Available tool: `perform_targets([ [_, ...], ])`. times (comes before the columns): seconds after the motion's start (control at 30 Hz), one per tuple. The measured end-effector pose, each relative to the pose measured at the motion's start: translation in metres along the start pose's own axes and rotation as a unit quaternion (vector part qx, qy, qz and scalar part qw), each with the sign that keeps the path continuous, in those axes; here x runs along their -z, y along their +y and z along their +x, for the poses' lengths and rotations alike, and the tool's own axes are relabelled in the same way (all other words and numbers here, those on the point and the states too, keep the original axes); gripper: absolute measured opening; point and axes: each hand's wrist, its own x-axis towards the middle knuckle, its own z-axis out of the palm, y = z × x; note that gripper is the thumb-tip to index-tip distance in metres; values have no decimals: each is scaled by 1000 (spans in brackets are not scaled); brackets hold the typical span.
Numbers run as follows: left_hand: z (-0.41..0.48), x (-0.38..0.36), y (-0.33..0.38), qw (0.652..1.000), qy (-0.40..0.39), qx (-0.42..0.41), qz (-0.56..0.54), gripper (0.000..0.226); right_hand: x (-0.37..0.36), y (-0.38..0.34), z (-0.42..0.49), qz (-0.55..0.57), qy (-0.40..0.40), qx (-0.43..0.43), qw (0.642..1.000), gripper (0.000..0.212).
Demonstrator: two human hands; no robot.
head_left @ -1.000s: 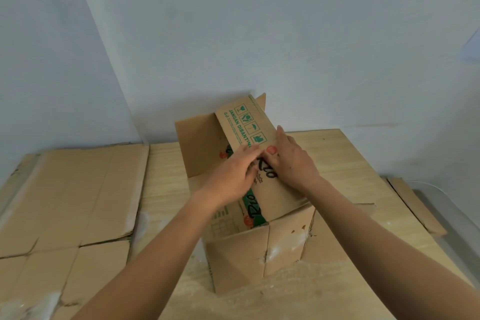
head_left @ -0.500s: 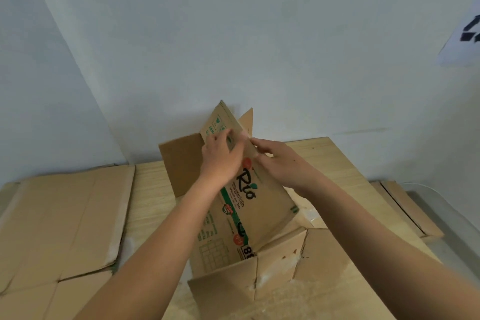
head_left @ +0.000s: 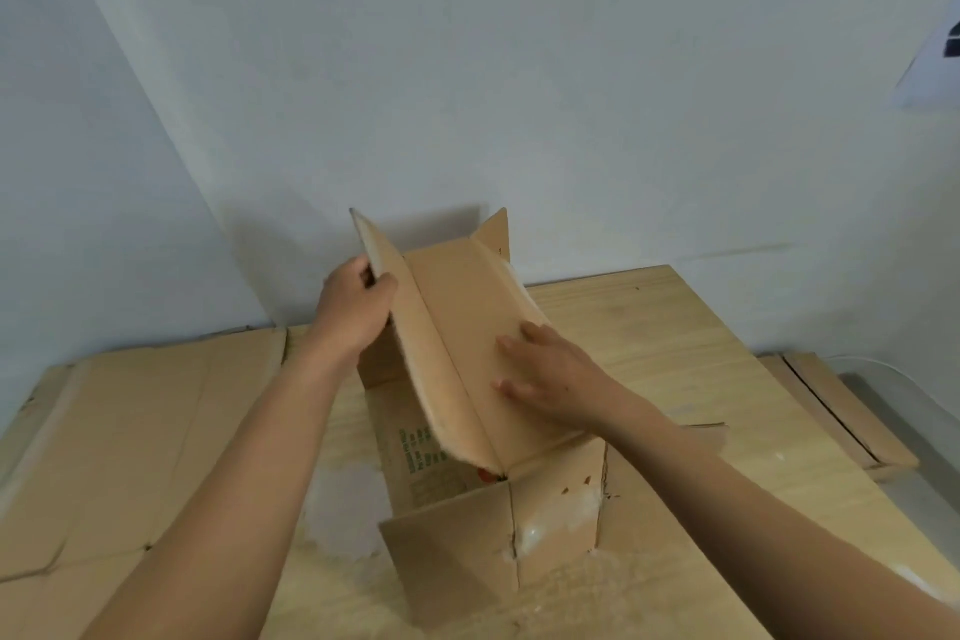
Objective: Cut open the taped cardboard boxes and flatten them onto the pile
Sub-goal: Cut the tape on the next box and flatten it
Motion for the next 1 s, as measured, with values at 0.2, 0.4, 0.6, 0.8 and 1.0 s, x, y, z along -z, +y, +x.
perform_targets([
  [0.2, -9, 29, -37, 941, 15, -42, 336, 49, -17, 1, -3, 11, -10, -5, 1000, 68],
  [0.4, -32, 0, -14, 813, -44, -158, 558, 38, -16, 0, -4, 4, -9, -6, 1000, 67],
  [0.6, -68, -59, -22, 820, -251, -202, 473, 52, -22, 5, -3, 39, 19, 9, 999, 52],
  [0.8, -88, -84, -50, 823, -218, -170, 497, 61, -12, 28, -10, 96, 75, -21, 992, 44],
  [1.0, -88, -83, -53, 825, -208, -180, 494, 64, 1, 61, -27, 56, 62, -105, 991, 48],
])
